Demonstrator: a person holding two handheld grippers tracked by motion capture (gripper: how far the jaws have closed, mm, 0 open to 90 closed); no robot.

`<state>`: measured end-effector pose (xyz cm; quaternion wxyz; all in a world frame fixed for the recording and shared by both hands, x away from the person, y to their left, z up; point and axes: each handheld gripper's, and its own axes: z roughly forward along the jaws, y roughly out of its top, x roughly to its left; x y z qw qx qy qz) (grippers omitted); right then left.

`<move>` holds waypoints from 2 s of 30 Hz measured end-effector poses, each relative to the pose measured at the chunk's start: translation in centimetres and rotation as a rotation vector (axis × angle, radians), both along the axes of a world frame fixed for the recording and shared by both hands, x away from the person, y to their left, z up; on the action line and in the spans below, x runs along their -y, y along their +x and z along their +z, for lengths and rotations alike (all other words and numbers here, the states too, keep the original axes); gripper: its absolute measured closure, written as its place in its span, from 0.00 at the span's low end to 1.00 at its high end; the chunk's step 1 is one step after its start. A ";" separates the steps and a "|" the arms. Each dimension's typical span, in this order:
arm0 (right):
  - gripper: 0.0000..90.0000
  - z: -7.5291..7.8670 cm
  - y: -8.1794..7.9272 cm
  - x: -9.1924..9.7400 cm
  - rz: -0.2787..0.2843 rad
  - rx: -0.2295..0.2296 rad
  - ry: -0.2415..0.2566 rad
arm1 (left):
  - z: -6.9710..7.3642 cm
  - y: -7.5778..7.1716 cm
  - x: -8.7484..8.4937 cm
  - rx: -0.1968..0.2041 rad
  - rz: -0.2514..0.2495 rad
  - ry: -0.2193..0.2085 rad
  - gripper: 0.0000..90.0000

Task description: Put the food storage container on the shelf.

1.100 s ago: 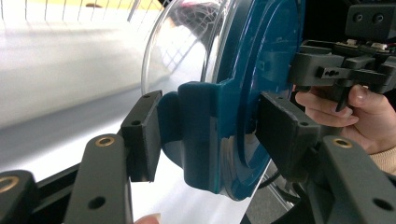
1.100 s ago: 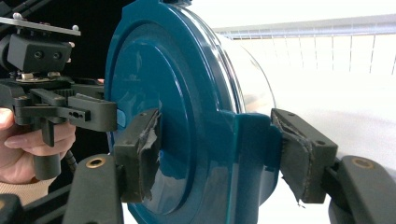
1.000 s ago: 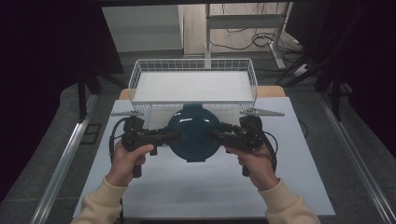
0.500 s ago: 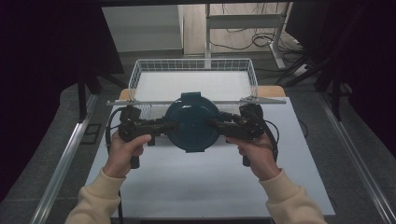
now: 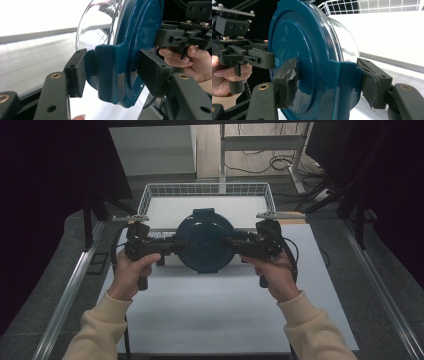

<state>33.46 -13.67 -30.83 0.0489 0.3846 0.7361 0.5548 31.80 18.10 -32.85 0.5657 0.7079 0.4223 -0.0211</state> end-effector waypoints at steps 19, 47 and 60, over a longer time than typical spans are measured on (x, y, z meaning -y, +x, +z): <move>0.40 3.4 5.4 -1.1 0.008 0.003 0.000 | 3.4 5.4 -1.1 0.025 0.021 -0.004 0.47; 0.36 1.7 13.6 -1.4 -0.053 -0.121 -0.030 | 0.6 13.7 -0.6 -0.102 0.039 -0.056 0.46; 0.34 0.2 16.5 -1.3 -0.153 -0.309 0.080 | -1.3 16.8 -0.9 -0.260 0.059 -0.193 0.41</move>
